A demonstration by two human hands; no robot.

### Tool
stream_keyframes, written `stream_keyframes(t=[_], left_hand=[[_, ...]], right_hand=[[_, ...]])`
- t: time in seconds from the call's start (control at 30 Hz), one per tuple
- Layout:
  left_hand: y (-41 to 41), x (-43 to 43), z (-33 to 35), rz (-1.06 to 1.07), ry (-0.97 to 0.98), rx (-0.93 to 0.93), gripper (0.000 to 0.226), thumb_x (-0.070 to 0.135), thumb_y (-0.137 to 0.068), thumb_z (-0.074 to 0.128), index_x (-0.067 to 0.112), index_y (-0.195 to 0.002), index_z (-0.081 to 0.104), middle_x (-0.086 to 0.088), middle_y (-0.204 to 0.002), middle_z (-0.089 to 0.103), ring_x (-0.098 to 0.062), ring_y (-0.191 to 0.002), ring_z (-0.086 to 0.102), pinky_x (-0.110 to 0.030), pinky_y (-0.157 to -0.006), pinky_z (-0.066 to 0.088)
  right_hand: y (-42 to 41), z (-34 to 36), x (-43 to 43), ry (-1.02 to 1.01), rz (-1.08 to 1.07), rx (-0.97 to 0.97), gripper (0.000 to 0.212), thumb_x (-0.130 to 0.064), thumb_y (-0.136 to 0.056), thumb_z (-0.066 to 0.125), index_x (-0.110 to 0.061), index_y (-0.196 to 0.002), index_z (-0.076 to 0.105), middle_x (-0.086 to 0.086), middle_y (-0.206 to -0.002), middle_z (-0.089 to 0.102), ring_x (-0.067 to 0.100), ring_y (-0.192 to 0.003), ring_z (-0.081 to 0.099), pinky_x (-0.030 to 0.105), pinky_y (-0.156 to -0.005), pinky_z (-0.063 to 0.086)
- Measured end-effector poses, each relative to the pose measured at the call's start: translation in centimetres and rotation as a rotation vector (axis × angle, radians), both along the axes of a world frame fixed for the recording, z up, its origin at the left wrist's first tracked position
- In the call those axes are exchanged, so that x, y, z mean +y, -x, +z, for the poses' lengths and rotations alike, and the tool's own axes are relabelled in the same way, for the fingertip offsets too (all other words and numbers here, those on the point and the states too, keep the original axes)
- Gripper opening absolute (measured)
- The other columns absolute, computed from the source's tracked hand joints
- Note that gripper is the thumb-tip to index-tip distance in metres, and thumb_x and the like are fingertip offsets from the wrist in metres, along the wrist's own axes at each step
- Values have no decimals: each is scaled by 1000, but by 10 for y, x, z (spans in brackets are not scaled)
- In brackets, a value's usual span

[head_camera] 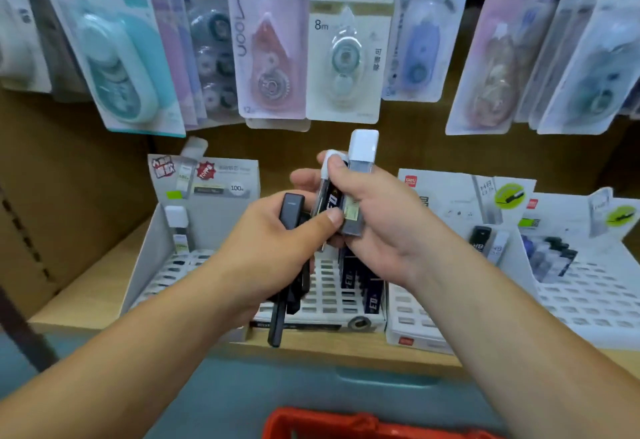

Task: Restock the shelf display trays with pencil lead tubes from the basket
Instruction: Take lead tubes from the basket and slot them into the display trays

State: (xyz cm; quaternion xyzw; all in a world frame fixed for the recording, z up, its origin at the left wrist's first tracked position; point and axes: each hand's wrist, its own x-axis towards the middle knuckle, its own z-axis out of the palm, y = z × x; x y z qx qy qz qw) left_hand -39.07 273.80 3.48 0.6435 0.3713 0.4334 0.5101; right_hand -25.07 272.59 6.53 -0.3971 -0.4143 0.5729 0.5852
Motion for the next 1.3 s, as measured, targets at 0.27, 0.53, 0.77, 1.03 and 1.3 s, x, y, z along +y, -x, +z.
stream_keyframes(t=[0.27, 0.53, 0.77, 1.03, 1.3], left_hand=[[26, 13, -10, -86, 198, -24, 30, 36, -94, 73, 9, -108, 69, -18, -83, 58, -17, -54, 51, -30, -47, 46], [10, 14, -14, -143, 226, -107, 23, 25, -95, 73, 10, -110, 65, -5, -71, 57, -16, -58, 53, -28, -45, 44], [6, 20, -18, -161, 266, -124, 28, 24, -94, 73, 9, -118, 68, -4, -81, 62, -13, -61, 54, -27, -45, 44], [7, 22, -21, -218, 386, -235, 14, 22, -91, 73, 14, -101, 66, -2, -74, 66, -13, -62, 57, -21, -40, 41], [10, 32, -24, 3, 198, -101, 24, 25, -95, 74, 10, -114, 71, -15, -99, 74, -14, -63, 54, -29, -53, 46]], right_hand=[[15, -21, 12, 12, 60, 12, 43, -42, -106, 46, -19, -106, 82, 7, -115, 78, 19, -105, 75, 59, -118, 37], [-3, -32, 17, -20, 36, -183, 64, -67, -95, 48, -15, -125, 70, 10, -113, 78, 26, -101, 76, 44, -85, 60], [-13, -38, 22, -11, 38, -257, 67, -69, -100, 39, -15, -123, 70, 13, -107, 79, 44, -103, 72, 51, -88, 60], [-16, -39, 27, -64, 6, -471, 50, -69, -96, 46, -32, -122, 69, 0, -109, 79, 22, -105, 74, 55, -104, 52], [-14, -34, 28, -244, -361, -221, 25, -20, -110, 44, -36, -130, 48, -2, -86, 72, 10, -64, 69, 28, -58, 58]])
